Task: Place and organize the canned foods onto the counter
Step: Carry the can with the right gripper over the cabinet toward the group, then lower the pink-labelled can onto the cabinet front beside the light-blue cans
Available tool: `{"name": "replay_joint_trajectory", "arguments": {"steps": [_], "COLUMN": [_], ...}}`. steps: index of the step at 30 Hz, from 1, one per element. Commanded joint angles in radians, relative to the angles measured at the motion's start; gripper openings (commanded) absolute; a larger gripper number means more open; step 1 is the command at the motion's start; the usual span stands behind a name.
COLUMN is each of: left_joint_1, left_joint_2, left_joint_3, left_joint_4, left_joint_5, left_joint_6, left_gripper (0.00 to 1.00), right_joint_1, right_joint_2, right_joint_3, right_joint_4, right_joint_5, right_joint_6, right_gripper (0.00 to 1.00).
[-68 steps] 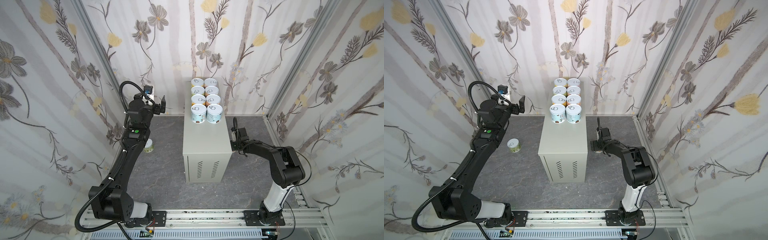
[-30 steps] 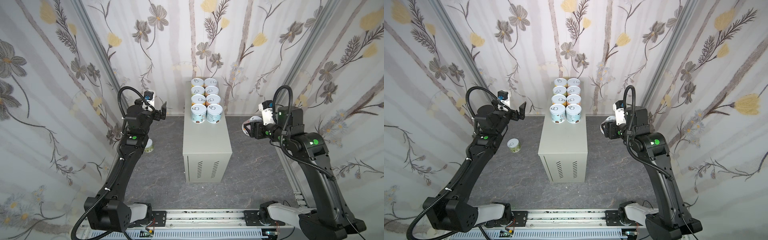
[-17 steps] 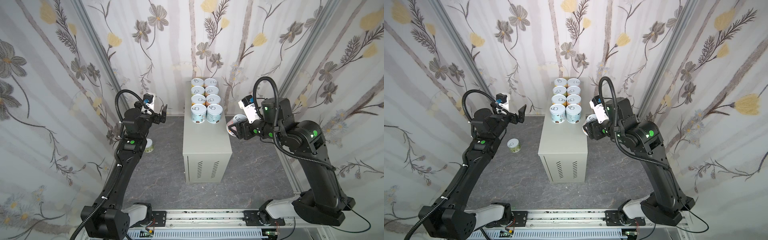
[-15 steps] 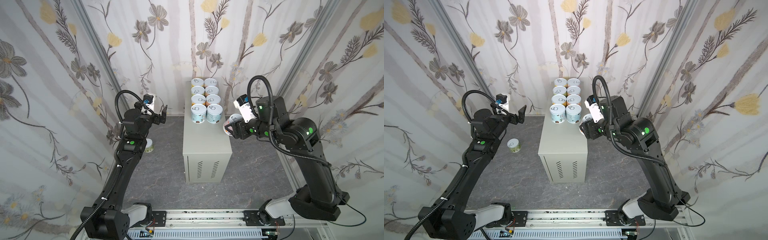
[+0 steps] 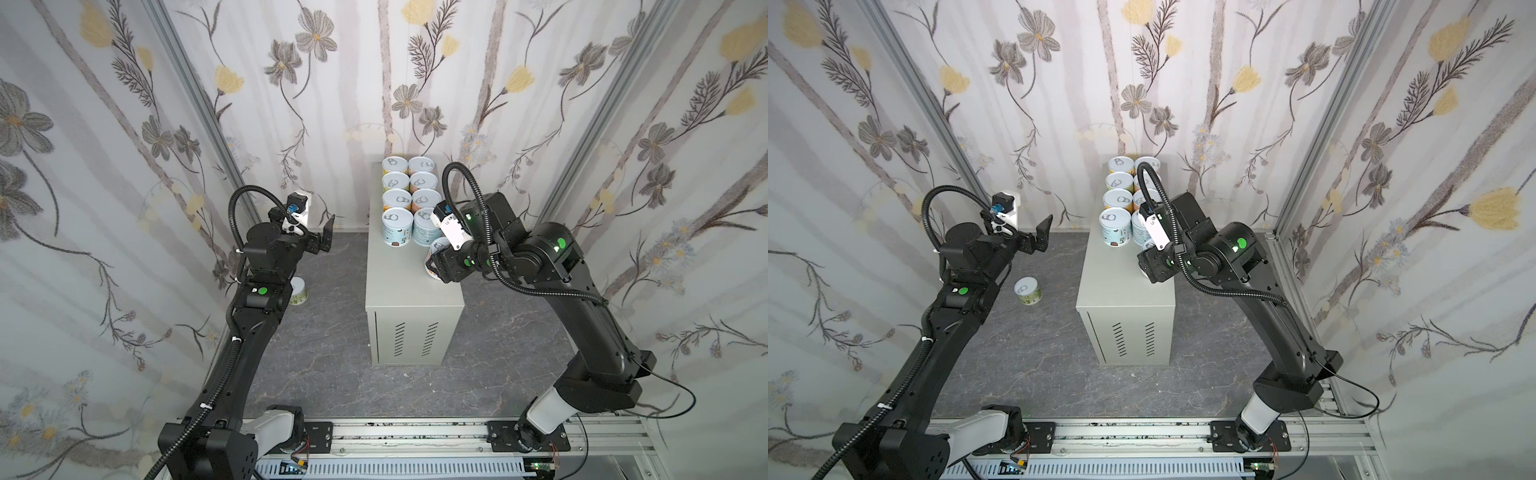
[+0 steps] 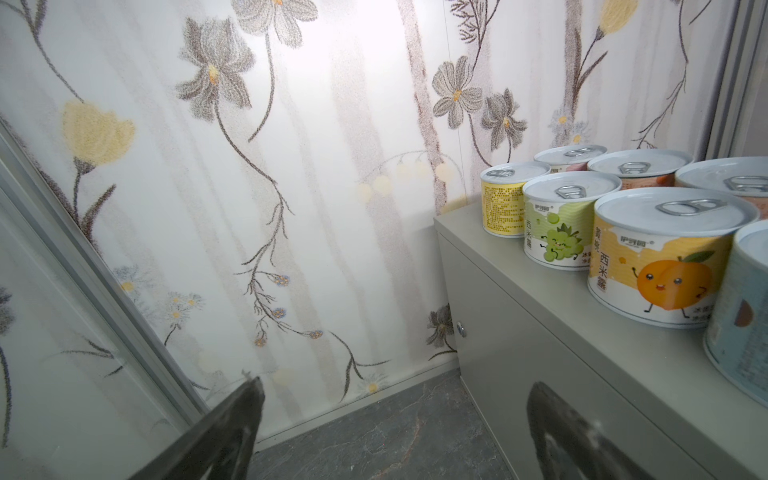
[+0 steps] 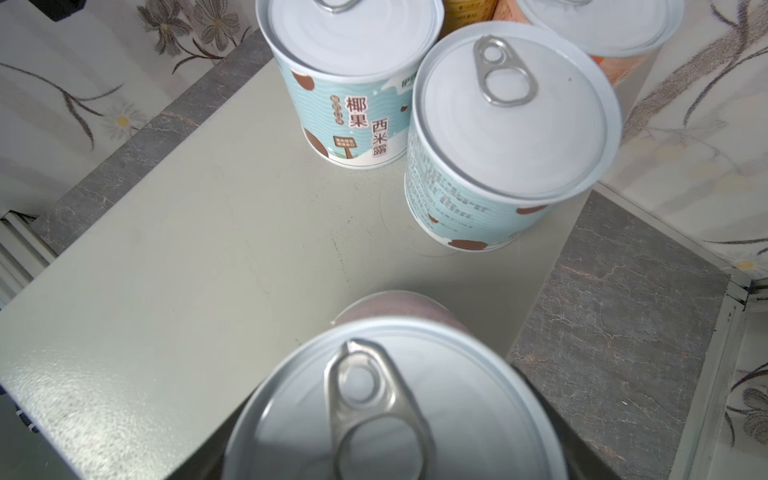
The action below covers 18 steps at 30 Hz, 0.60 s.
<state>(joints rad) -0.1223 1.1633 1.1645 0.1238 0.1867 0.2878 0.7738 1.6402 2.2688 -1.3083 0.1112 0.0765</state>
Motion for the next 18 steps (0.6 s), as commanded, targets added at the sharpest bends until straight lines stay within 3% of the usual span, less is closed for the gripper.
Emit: {"name": "replay_joint_trajectory", "arguments": {"steps": [1,7,18], "left_joint_1": [0.002,0.002,0.003], "left_joint_2": [-0.015,-0.037,-0.047], "left_joint_3": [-0.013,-0.031,-0.042], "left_joint_4": [0.035,0.042,0.05], "left_joint_5": [0.01,-0.001,0.006], "left_joint_6": [0.008,0.022,0.022], "left_gripper": [1.0,1.0,1.0], "right_joint_1": [0.002,0.004,0.018], "right_joint_2": [0.005,0.02,0.029], "right_joint_3": [0.005,0.005,0.003], "right_joint_4": [0.037,0.04,0.037], "right_joint_5": [0.006,-0.005,-0.004], "right_joint_6": [-0.011,-0.013,-0.011], "right_gripper": [0.46,0.5,0.69]}}
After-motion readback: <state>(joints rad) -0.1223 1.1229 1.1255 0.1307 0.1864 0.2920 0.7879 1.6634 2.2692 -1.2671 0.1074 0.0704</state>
